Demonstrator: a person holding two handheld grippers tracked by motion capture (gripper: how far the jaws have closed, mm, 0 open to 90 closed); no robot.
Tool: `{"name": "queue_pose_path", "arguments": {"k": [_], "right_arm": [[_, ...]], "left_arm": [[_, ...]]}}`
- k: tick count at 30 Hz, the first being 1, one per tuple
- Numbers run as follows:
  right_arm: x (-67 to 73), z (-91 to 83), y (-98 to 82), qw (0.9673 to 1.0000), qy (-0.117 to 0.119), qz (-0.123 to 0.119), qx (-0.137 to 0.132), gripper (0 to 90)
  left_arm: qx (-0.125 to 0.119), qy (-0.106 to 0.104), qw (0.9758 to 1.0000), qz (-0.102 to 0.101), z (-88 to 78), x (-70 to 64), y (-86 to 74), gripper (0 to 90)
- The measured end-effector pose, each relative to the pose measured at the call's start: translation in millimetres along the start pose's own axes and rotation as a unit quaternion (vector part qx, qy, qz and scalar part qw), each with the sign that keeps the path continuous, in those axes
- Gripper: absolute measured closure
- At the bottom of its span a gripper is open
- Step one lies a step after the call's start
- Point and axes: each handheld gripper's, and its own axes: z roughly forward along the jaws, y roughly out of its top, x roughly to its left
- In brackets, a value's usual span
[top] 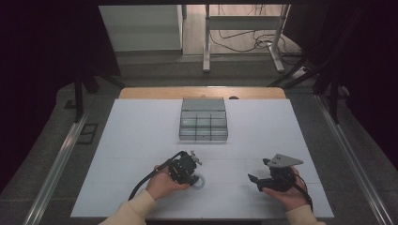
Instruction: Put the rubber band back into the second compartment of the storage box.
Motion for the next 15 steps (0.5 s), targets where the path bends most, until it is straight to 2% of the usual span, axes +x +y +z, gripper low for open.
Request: {"name": "queue_pose_path", "arguments": {"k": [8,15], "right_arm": [[0.3,0.2,0.0,1.0,0.0,-0.001,0.001,16.1],[0.3,-0.1,0.1,1.0,0.0,-0.001,0.0,16.1]], "left_arm": [[-0.001,-0.009,1.0,-0.001,-0.1,2.5,-0.5,77.9],[-0.002,-0.01,0.9999,0.002,-0.4,2.3,-0.8,80.8]]}}
